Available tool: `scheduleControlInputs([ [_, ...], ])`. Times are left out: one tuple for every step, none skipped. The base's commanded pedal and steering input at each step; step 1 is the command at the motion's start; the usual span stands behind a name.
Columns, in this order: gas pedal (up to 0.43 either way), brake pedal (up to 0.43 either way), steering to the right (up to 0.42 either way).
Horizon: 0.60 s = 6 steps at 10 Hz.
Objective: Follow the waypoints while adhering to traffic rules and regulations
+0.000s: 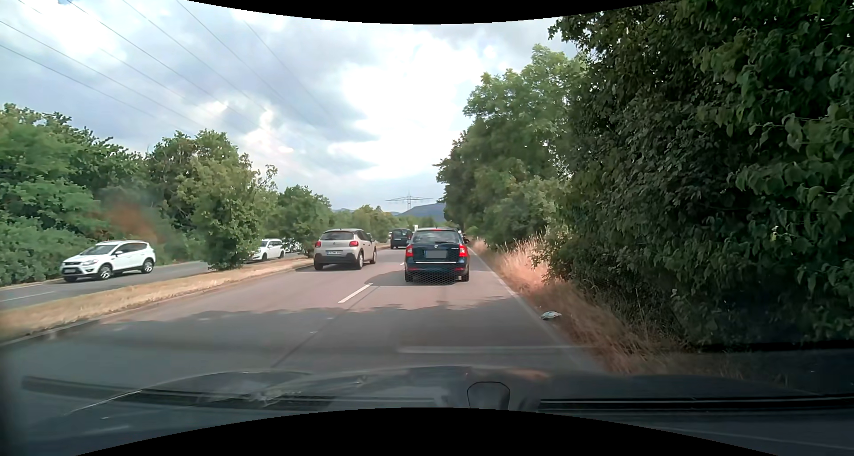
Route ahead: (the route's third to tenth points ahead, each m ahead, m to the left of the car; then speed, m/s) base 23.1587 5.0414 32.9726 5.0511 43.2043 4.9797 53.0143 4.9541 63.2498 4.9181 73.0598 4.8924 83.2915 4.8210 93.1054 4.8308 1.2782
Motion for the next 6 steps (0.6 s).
scheduleControlInputs([
  [0.0,0.0,-0.003],
  [0.02,0.0,-0.003],
  [0.028,0.0,-0.003],
  [0.039,0.0,-0.004],
  [0.047,0.0,-0.004],
  [0.059,0.0,-0.004],
])
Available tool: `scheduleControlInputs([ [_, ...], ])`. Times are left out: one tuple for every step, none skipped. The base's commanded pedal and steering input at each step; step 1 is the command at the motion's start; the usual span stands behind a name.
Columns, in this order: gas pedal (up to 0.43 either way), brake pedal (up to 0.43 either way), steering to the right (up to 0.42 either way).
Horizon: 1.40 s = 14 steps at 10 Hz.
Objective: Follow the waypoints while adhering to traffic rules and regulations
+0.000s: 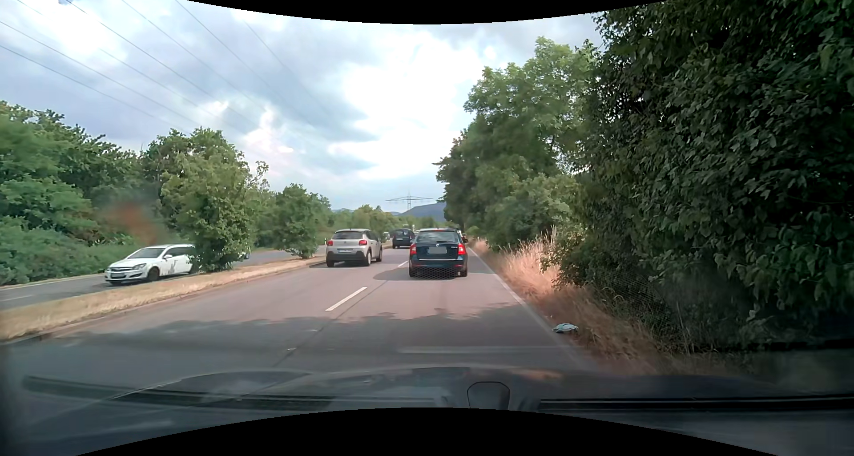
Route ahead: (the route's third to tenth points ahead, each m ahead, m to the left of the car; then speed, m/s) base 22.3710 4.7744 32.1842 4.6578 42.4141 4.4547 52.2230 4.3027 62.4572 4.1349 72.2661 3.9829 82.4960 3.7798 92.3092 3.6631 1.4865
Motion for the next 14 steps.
scheduleControlInputs([
  [0.059,0.0,-0.004],
  [0.059,0.0,-0.004],
  [0.067,0.0,-0.004],
  [0.067,0.0,-0.004],
  [0.079,0.0,-0.004],
  [0.079,0.0,-0.006],
  [0.079,0.0,-0.009],
  [0.079,0.0,-0.01],
  [0.098,0.0,-0.011],
  [0.138,0.0,-0.008],
  [0.15,0.0,-0.005],
  [0.15,0.0,-0.005],
  [0.15,0.0,-0.005],
  [0.15,0.0,-0.005],
])
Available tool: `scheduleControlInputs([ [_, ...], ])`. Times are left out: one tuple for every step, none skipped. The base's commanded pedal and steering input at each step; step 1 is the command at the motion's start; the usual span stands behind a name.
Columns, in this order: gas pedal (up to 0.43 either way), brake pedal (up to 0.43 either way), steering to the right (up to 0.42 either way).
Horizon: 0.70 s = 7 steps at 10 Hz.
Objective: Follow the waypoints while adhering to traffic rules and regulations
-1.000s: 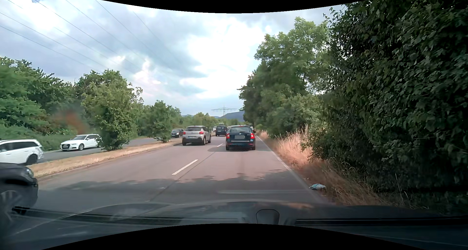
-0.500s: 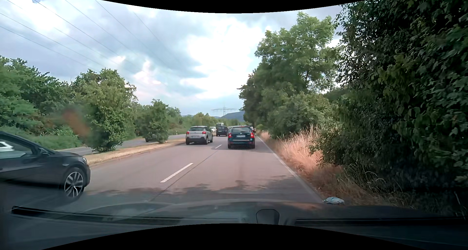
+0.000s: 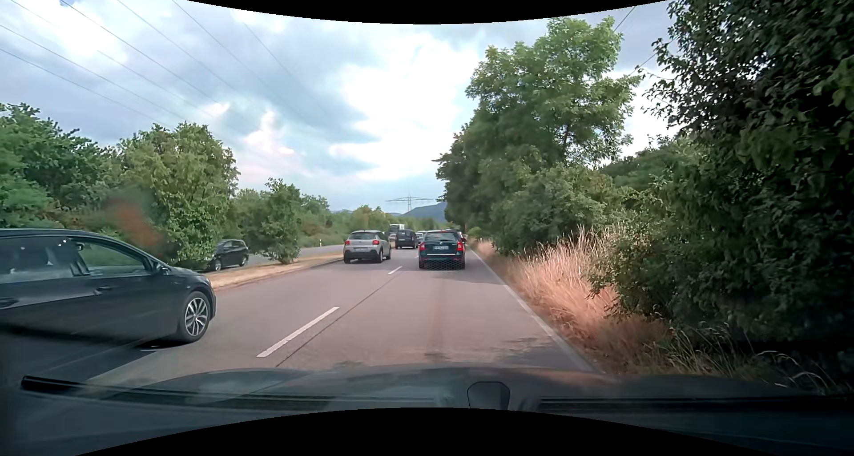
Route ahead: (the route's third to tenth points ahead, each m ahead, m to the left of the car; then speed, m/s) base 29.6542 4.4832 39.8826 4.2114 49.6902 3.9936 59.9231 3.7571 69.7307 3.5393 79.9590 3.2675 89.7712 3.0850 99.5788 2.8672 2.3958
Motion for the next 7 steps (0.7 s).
scheduleControlInputs([
  [0.15,0.0,-0.004],
  [0.15,0.0,-0.004],
  [0.15,0.0,-0.004],
  [0.157,0.0,-0.004],
  [0.157,0.0,-0.004],
  [0.157,0.0,-0.004],
  [0.157,0.0,-0.004],
])
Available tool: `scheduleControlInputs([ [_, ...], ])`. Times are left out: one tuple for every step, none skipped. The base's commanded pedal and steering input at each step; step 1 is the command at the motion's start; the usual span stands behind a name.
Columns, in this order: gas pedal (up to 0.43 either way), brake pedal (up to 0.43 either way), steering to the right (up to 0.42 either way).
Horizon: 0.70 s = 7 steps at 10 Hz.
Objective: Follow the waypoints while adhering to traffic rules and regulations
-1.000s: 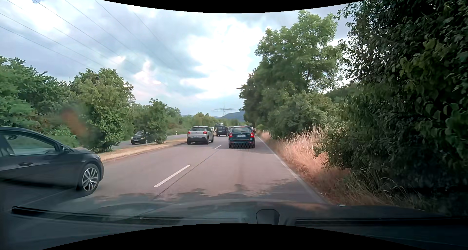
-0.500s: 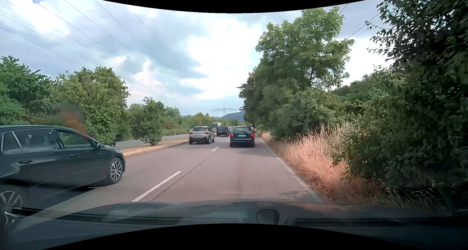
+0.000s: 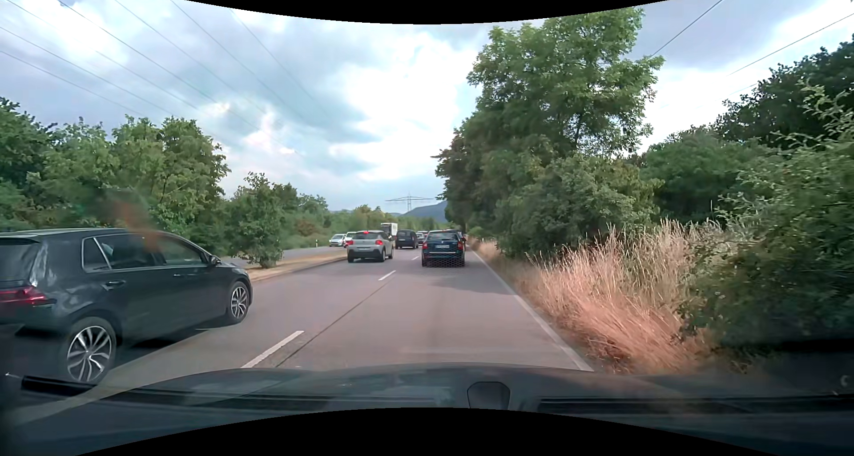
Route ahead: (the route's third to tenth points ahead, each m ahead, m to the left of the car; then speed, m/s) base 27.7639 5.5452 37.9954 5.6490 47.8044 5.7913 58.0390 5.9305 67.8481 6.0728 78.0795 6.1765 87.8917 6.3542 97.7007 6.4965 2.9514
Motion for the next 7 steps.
scheduleControlInputs([
  [0.169,0.0,-0.004],
  [0.169,0.0,-0.004],
  [0.177,0.0,-0.004],
  [0.189,0.0,-0.004],
  [0.189,0.0,-0.004],
  [0.189,0.0,-0.004],
  [0.189,0.0,-0.004],
])
